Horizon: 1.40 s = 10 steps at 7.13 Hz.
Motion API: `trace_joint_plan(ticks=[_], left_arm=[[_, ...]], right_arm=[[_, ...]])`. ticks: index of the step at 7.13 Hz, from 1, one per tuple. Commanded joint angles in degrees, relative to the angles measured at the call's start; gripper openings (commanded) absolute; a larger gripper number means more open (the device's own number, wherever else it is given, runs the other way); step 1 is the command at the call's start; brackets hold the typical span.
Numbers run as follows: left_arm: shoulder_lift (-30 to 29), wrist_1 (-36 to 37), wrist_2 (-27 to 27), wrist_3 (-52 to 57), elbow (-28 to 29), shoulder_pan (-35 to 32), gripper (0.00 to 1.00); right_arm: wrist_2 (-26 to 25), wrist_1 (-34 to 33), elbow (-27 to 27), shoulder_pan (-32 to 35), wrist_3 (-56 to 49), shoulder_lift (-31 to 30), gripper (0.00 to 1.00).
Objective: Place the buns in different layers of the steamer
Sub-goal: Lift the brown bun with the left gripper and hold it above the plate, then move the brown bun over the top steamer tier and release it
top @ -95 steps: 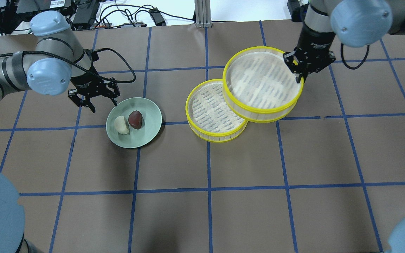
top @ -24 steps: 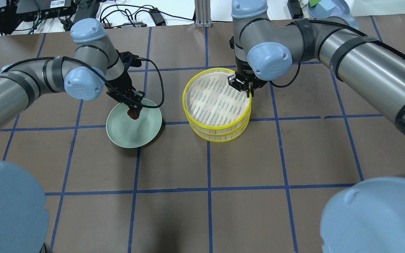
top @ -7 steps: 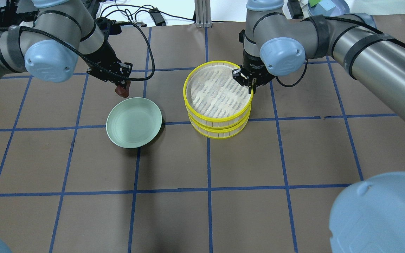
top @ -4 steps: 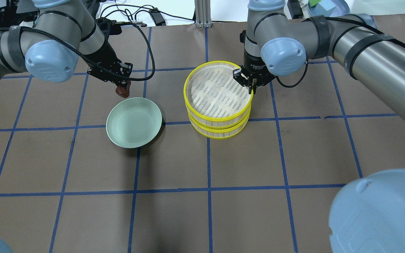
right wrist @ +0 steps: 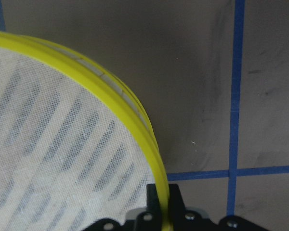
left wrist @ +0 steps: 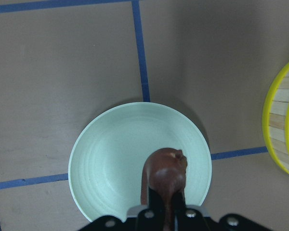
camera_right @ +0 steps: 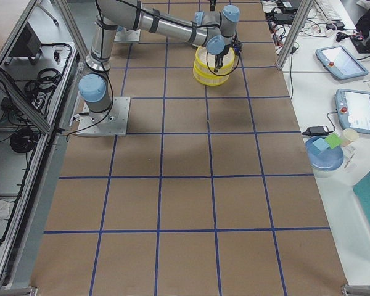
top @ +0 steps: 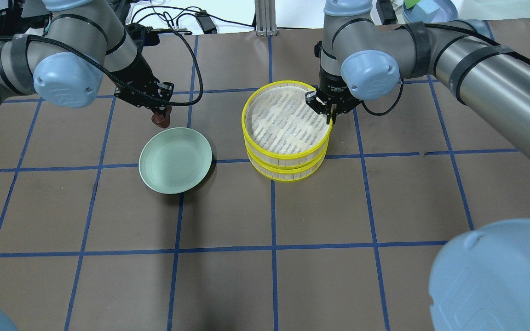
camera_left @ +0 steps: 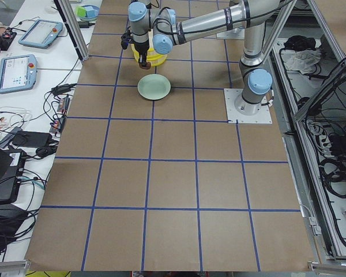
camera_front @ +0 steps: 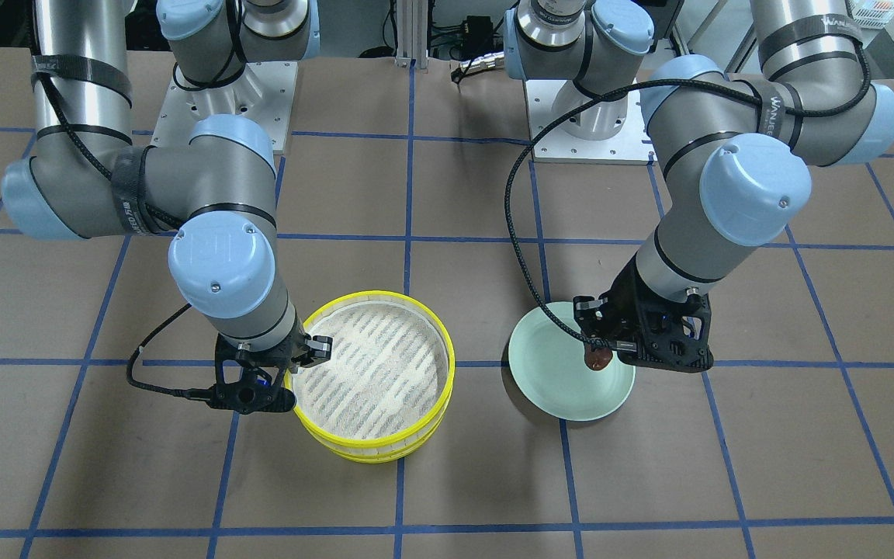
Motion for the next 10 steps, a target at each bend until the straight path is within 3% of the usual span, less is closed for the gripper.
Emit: trace_joint_plan(ticks=[1,4,6,7,10], left_arm=[[-0.12,0.0,0.08,0.0,0.0,0.0,0.0],[0.23,0.26,-0.96,-5.32,0.17,-2.27,0.0],[-0.03,2.18,-7.97,-17.61,2.36,-6.14,0.0],[-0.12,2.63,-10.87,-18.8,2.37,-7.28,0.0],[-2.92,9.66,-14.92,-26.62,1.41,-11.25,0.0]], right_arm=[[-0.2,0.17,0.57,0.0,0.01,-0.15,0.0],[-0.12,0.26,0.57,0.0,1.92,-0.41,0.0],[-0.2,0.09,0.57,0.09,2.55,-0.5,0.0],[-0.64,0.17,0.57,0.26,2.55,-0.5,0.0],[-1.26,0.18,0.66,0.79,2.73,-0.33,0.0]])
